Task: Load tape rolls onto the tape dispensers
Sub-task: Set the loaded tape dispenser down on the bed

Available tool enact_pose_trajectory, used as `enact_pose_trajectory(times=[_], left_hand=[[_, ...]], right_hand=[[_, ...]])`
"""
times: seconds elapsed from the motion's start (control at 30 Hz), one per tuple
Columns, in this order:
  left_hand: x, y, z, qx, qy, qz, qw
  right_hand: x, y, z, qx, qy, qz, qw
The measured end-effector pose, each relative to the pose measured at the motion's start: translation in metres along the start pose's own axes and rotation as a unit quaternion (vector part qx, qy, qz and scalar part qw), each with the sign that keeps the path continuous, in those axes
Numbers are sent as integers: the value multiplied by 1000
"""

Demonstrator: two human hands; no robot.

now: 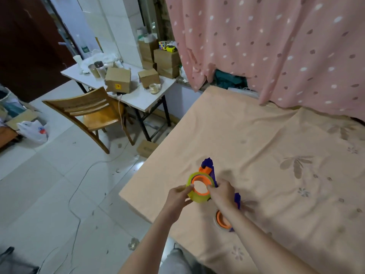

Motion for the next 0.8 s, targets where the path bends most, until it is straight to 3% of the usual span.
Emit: enact_pose_trajectory(times=[0.33,0.43,0.8], left_hand=[[45,-94,-8,60,-129,-122,982],[59,-115,-4,78,-174,-130,973],[100,-169,-8,130,-273,-119,946]], right_hand=[[-53,-31,8,-130,36,43,990],[-72,-36,3,-148,52,60,986],[-128,-64,2,-200,16,8,980]])
Point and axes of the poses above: each hand's wrist, its own y-axis away from the middle knuckle, its own x-axis out of the back of the hand, z = x × y, the point moved 4 cm from there along -y, towards the middle knuckle, and after that the axes turned 7 degrees about -y, right-handed, at the moved point
